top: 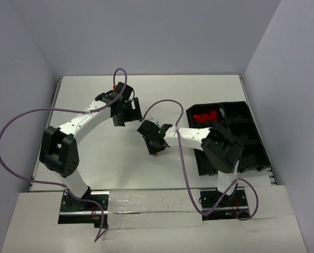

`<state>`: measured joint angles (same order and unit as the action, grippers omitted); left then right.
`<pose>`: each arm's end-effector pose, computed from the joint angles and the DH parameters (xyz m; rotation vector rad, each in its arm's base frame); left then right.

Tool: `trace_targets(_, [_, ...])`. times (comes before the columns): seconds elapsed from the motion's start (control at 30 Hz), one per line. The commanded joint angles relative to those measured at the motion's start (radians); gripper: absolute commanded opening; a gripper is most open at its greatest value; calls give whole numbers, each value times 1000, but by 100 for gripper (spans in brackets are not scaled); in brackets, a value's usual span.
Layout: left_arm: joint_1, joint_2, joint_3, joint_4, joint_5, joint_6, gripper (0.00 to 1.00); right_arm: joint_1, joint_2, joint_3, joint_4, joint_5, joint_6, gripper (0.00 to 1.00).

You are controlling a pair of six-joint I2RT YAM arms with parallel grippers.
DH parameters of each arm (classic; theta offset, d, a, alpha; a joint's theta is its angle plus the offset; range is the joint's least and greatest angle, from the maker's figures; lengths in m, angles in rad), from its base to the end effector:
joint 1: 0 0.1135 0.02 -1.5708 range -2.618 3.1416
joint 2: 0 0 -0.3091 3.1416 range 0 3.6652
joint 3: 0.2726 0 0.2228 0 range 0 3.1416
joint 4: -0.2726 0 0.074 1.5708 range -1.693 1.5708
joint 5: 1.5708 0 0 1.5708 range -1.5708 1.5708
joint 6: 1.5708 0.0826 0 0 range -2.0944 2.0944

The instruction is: Sort the legos into containers by color

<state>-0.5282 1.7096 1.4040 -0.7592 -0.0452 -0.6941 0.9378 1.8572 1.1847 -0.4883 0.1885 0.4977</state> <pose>0.3139 -0.1789 0.2754 -0.2377 2.6700 -0.3481 0.2340 0.2927 0.1810 -0.5386 2.6518 0.1773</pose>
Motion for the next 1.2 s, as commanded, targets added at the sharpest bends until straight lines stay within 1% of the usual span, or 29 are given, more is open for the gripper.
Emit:
trace_targets(0.0, [-6, -12, 18, 28, 18, 1, 93, 38, -80, 36, 12, -18, -103, 24])
trace_targets(0.07, [-6, -13, 15, 29, 13, 1, 93, 43, -120, 35, -1, -37, -131, 14])
trace_targets(0.13, [-6, -13, 16, 29, 8, 1, 93, 45, -175, 30, -10, -39, -147, 9])
trace_targets(0.2, [-6, -8, 16, 28, 5, -2, 93, 41, -256, 27, -29, 4, -160, 1])
trace_targets(0.23, [-6, -8, 15, 28, 6, -2, 93, 32, -280, 27, -38, 9, -161, 0])
trace_targets(0.3, [-7, -5, 15, 33, 11, -4, 93, -22, -328, 23, -58, 53, -154, 0])
trace_targets(0.33, [-6, -7, 16, 32, 11, -4, 93, -25, -347, 14, -61, 62, -149, 0])
trace_targets(0.4, [-6, -9, 17, 30, 6, -2, 93, -143, -412, -16, -52, 59, -121, 0])
trace_targets(0.5, [-6, -15, 20, 25, -6, 6, 93, -318, -455, -57, -49, 68, -85, 0])
trace_targets(0.63, [-6, -19, 23, 21, -8, 8, 93, -503, -456, -46, -64, 83, -43, 0])
trace_targets(0.73, [-6, -19, 24, 23, -4, 6, 93, -636, -422, -20, -73, 91, -22, 0])
trace_targets(0.77, [-6, -19, 24, 23, -1, 5, 93, -654, -408, -11, -73, 91, -20, 0])
trace_targets(0.83, [-6, -24, 24, 21, -2, 7, 93, -733, -361, 15, -70, 95, -20, 0])
trace_targets(0.93, [-6, -32, 21, 17, -8, 10, 93, -794, -308, 45, -71, 107, -31, 1])
trace_targets(1.03, [-5, -36, 18, 15, -15, 12, 93, -826, -264, 68, -73, 130, -41, 2])
trace_targets(1.07, [-4, -38, 16, 14, -15, 11, 93, -838, -254, 73, -71, 134, -41, 4])
trace_targets(1.17, [-6, -38, 14, 15, -11, 10, 93, -869, -223, 96, -63, 140, -50, 19])
